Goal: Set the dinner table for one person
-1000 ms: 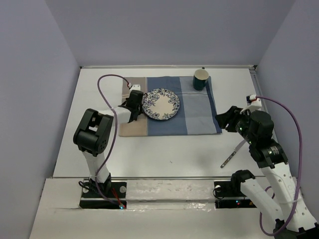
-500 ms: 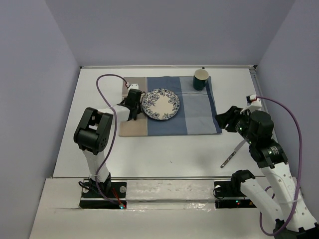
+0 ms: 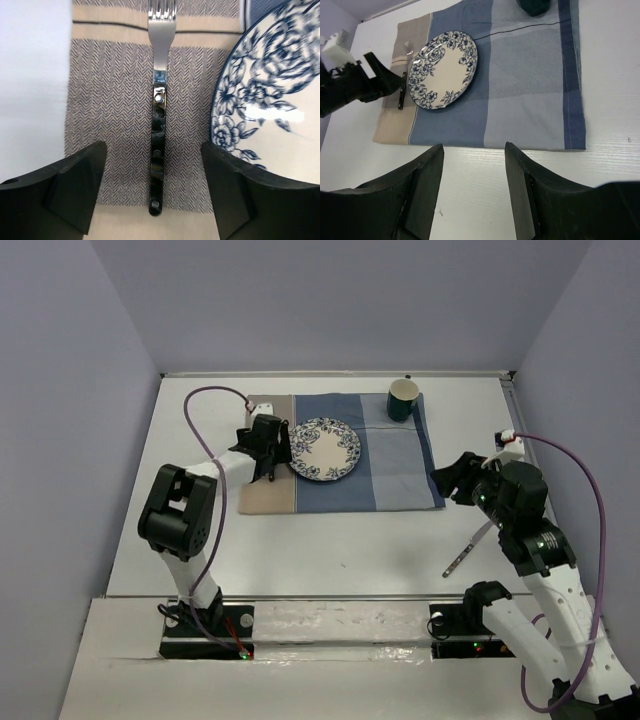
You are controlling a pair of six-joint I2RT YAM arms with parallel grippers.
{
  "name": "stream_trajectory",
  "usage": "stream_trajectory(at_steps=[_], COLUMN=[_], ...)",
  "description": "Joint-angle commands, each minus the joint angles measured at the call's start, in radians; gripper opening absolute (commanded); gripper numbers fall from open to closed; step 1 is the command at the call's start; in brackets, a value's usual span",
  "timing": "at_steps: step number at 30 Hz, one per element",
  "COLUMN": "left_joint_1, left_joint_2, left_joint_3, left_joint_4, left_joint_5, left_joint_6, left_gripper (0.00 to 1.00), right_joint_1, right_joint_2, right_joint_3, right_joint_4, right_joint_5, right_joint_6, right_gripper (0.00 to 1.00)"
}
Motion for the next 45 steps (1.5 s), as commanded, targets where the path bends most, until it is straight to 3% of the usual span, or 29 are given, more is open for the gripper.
stream_trajectory(at_steps=[1, 5, 11, 19, 22, 29, 36, 45], left_joint_1=[0.003, 0.003, -0.015, -0.035, -0.052, -0.276, -0.345, -0.417], left_joint_2=[-0.166, -0.355, -0.651, -1.030, -1.134, -1.226, -1.337, -1.348], left_joint_3=[0.004, 0.011, 0.000, -0.209, -0.261, -0.230, -0.241, -0.241], left_joint_4=[0.002, 0.001, -0.015, -0.045, -0.070, -0.168, -0.190, -0.208], left_joint_5=[0.006, 0.064, 0.400, 0.557, 0.529, 0.325, 0.163, 0.078], left_joint_6=[-0.021, -0.058, -0.124, -0.071, -0.009, 0.092, 0.106, 0.114], left_gripper=[0.90, 0.96, 0.99, 0.99, 0.99, 0.99, 0.99, 0.99], right_joint_1=[0.006, 0.006, 0.006, 0.006, 0.006, -0.003, -0.074, -0.188], right_joint_2=[0.001, 0.018, 0.017, 0.070, 0.163, 0.288, 0.427, 0.569], right_joint_3=[-0.020, -0.028, -0.106, -0.151, -0.181, -0.183, -0.145, -0.162], right_joint_4=[0.026, -0.054, -0.160, -0.281, -0.314, -0.376, -0.407, -0.332], right_joint_5=[0.049, 0.166, 0.286, 0.434, 0.523, 0.586, 0.616, 0.564], right_joint_6=[0.026, 0.064, 0.185, 0.438, 0.538, 0.684, 0.726, 0.676], right_gripper=[0.59, 0.60, 0.60, 0.62, 0.61, 0.64, 0.68, 0.82])
